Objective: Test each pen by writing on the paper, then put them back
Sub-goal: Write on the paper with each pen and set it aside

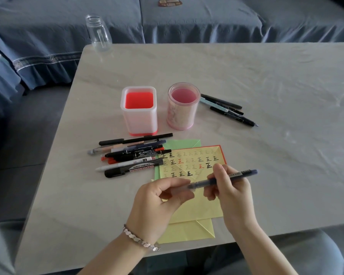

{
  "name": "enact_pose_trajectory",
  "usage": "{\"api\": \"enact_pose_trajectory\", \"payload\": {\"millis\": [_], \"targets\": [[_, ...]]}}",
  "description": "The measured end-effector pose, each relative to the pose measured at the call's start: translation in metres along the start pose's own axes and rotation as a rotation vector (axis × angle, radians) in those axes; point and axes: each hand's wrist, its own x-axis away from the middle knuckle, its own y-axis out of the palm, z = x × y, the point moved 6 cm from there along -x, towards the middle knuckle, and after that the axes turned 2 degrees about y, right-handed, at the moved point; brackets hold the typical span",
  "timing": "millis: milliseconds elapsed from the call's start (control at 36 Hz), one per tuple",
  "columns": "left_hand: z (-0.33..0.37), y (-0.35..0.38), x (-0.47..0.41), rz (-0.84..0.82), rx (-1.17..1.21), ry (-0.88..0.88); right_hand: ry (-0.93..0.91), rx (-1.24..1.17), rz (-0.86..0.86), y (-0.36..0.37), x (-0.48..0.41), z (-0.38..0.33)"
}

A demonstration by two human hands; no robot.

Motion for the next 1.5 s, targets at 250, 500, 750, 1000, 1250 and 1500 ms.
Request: {"api": "enact_pose_trajectory", "payload": {"millis": [250, 500, 750, 1000, 1250, 1500], "targets": [[-0.004, 0.01, 0.005, -0.1, 0.223, -0.11, -0.09, -0.005, 0.008, -0.005, 0.002, 0.002], [0.001, 0.03, -0.011, -0.282, 0.426, -0.41, -0.171, 0.028, -0.017, -0.016, -0.009, -0.009], [0.024, 0.021, -0.044, -0.078, -0.405, 0.328, -0.018, -0.068, 0.145, -0.013, -0.029, 0.002], [-0.009, -0.032, -0.079, 0.206, -0.379, 0.087, -0.281, 0.995, -0.077, -0.025, -0.16, -0.028], [-0.035, -0.069, -0.072, 0.292, -0.42, 0.057, -0.221, 1.465, 0.12, -0.048, -0.216, -0.013], [-0.031, -0.083, -0.067, 0.315, -0.428, 0.122, -0.031, 1.466, 0.042, -0.058, -0.201, -0.003]]}}
